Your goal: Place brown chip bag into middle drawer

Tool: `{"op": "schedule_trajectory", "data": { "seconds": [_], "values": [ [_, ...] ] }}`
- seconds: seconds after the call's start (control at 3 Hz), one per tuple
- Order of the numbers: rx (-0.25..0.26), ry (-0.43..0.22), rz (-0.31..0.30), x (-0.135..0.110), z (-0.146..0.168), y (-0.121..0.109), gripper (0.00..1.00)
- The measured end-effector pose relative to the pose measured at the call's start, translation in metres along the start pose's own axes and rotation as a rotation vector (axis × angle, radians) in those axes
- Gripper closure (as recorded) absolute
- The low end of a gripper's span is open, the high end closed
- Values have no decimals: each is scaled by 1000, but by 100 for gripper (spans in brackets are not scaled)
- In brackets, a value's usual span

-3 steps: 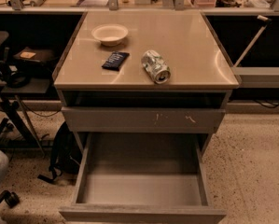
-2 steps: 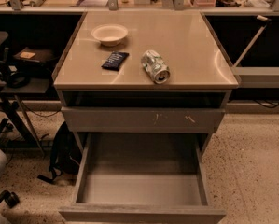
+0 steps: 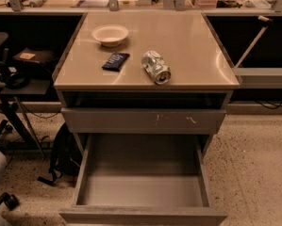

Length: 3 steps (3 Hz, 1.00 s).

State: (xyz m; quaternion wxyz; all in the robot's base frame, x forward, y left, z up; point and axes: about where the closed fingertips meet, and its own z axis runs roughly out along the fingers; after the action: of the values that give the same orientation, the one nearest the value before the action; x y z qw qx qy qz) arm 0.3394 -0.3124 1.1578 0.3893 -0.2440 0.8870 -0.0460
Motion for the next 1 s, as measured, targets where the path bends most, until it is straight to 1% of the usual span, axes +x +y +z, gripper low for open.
{"op": "schedule_trajectory", "data": {
  "seconds": [0.33,0.67,1.0],
  "values": [
    [12,-101,-51,11,-37,58,100],
    [-23,-63,-52,29,-22,78,100],
    [-23,-63,-52,29,-22,78,100]
  ]
}}
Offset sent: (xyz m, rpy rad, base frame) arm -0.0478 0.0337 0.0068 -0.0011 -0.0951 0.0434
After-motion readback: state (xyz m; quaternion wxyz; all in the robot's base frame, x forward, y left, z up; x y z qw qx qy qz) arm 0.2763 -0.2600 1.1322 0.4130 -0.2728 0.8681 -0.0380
